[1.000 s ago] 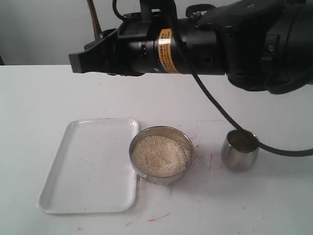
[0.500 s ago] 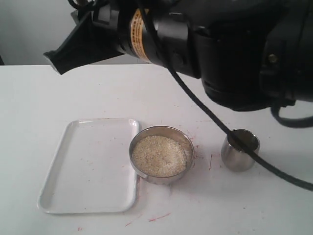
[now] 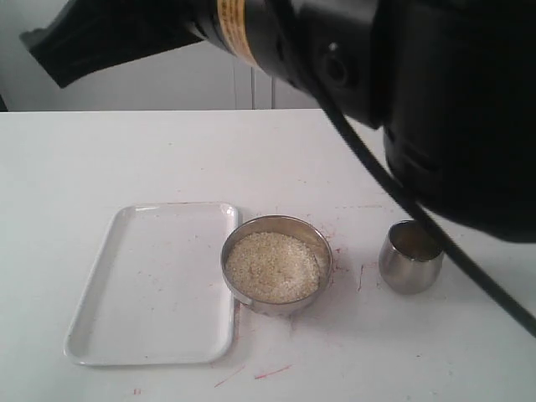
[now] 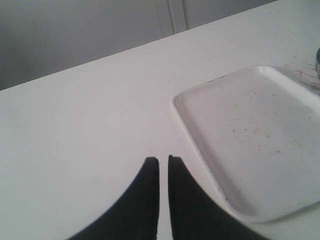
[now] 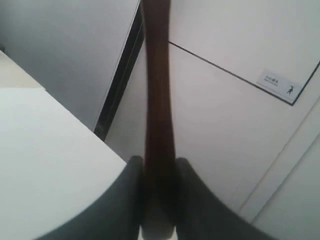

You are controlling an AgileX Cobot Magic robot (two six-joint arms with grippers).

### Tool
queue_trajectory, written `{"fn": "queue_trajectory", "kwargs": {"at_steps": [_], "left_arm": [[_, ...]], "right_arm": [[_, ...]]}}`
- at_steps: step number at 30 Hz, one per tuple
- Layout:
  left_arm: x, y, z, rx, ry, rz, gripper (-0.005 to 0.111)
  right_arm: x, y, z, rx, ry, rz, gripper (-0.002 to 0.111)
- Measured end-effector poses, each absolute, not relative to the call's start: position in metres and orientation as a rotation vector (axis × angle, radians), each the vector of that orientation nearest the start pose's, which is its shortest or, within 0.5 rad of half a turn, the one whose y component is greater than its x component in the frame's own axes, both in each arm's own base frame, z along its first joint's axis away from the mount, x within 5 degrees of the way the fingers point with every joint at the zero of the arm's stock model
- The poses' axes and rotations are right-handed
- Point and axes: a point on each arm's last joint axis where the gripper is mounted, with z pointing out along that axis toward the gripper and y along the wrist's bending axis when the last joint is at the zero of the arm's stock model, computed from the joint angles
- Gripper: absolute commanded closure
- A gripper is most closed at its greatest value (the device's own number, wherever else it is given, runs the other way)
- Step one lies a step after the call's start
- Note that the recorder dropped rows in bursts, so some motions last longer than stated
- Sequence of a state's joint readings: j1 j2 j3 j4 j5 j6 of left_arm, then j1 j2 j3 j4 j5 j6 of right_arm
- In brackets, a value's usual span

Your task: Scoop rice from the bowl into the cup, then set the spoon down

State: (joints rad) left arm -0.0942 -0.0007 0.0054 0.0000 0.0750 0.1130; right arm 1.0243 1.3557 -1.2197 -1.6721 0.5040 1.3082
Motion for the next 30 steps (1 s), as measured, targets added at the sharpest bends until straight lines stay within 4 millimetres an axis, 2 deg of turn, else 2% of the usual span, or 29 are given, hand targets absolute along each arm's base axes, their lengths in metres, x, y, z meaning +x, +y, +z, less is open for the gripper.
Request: {"fn": "queue_trajectory", "kwargs": {"at_steps": [7, 13, 17, 22, 30], "left_arm": [[0.056, -0.005, 0.205, 0.162, 1.555, 0.015, 0.092], [0.056, -0.005, 0.205, 0.162, 1.555, 0.015, 0.092], [0.056, -0.005, 0.205, 0.162, 1.555, 0.015, 0.092], [0.056, -0.005, 0.205, 0.162, 1.555, 0.015, 0.092], [0.056, -0.005, 0.205, 0.162, 1.555, 0.015, 0.092]], "right_arm": [[0.195, 0.242, 0.414, -0.981, 1.415, -0.089, 0.108], [0.186, 0.249, 0.408, -1.167, 1.492, 0.001, 0.108], [0.185, 0.257, 0.400, -1.231, 1.598, 0.077, 0.108], [0.199, 0.266, 0.387, -1.243, 1.812, 0.151, 0.108], [0.220, 0.282, 0.368, -1.287, 2.072, 0.065, 0.108]]}}
